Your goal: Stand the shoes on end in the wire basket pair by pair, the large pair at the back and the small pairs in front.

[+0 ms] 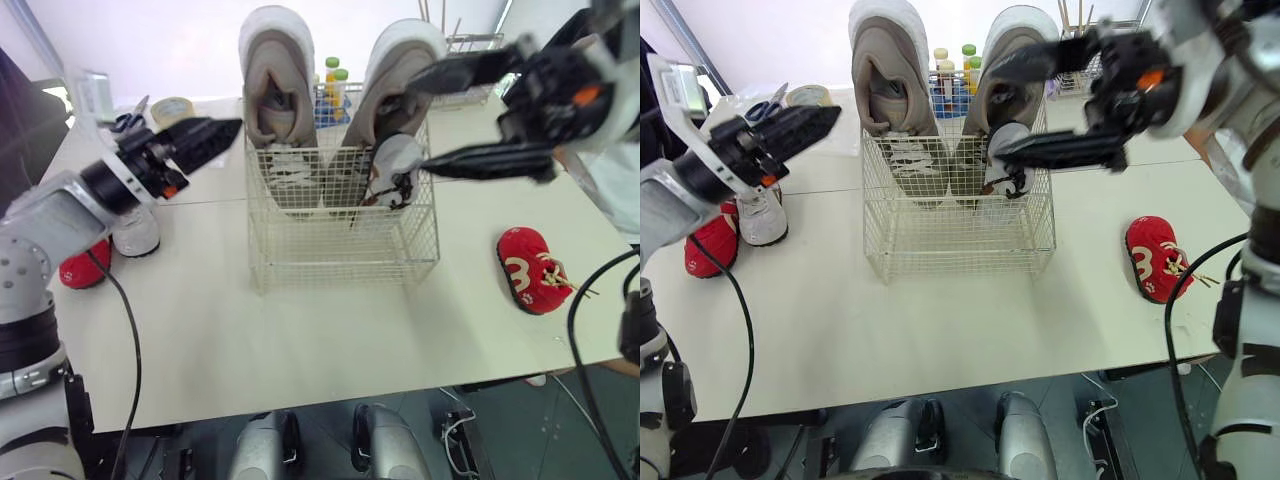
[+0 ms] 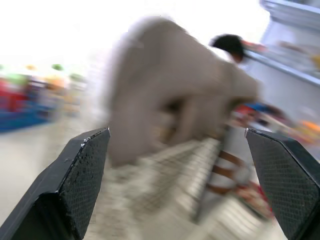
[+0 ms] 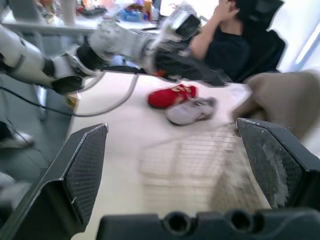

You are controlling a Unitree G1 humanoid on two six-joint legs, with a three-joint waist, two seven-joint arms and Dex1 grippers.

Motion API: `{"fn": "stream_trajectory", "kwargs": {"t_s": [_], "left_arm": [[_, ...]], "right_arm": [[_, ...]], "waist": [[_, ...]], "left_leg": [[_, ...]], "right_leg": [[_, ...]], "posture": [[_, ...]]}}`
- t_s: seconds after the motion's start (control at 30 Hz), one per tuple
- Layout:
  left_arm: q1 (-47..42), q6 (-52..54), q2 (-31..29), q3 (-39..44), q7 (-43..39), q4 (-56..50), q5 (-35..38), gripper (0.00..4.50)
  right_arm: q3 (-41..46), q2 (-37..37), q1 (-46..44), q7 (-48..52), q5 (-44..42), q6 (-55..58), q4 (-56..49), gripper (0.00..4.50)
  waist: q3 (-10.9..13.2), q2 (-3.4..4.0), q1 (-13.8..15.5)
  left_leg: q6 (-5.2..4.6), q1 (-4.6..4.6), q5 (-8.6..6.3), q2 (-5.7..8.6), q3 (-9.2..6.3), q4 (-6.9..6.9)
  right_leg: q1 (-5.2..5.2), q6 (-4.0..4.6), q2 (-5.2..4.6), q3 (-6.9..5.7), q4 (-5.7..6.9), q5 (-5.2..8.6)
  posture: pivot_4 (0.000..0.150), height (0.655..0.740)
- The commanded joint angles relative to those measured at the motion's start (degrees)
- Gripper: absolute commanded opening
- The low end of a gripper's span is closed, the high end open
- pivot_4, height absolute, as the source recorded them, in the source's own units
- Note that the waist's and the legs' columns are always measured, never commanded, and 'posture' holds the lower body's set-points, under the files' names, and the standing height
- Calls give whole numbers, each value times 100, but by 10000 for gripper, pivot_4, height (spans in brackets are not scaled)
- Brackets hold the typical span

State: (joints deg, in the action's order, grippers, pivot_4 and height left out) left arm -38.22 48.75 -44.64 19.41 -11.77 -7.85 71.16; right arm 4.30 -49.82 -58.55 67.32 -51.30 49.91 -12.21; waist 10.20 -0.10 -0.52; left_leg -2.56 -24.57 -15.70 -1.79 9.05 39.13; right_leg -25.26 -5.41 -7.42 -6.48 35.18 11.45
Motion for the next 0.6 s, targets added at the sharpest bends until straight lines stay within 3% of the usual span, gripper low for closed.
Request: {"fn": "stream_trajectory", "kwargs": {"t_s": [0.03, 0.27, 0.6], "left_arm": [[-477, -137, -225, -28, 737, 698, -1094, 45000], [-1474, -670, -329, -774, 1347, 3252, -3563, 45000], [-2792, -2054, -331, -1211, 345, 6799, -5370, 45000]], "right_arm": [[384, 269, 369, -872, -350, 218, -725, 44546], [358, 499, 686, -1483, -343, 174, -1043, 44546], [430, 409, 797, -1655, -391, 166, -1167, 44546]], "waist": [[0, -2, 18], [-1, -5, 16], [4, -22, -14]], "left_leg": [[-5, -2, 3, 1, 1, 0], [-15, -4, 5, 0, 7, 0], [-16, -24, 6, -5, 11, 0]], "right_leg": [[-2, -1, 1, -1, 0, 0], [-1, -3, 9, -4, -1, 0], [-16, -4, 17, -5, -8, 0]], "posture": [[1500, 7400], [1500, 7400], [1500, 7400]]}}
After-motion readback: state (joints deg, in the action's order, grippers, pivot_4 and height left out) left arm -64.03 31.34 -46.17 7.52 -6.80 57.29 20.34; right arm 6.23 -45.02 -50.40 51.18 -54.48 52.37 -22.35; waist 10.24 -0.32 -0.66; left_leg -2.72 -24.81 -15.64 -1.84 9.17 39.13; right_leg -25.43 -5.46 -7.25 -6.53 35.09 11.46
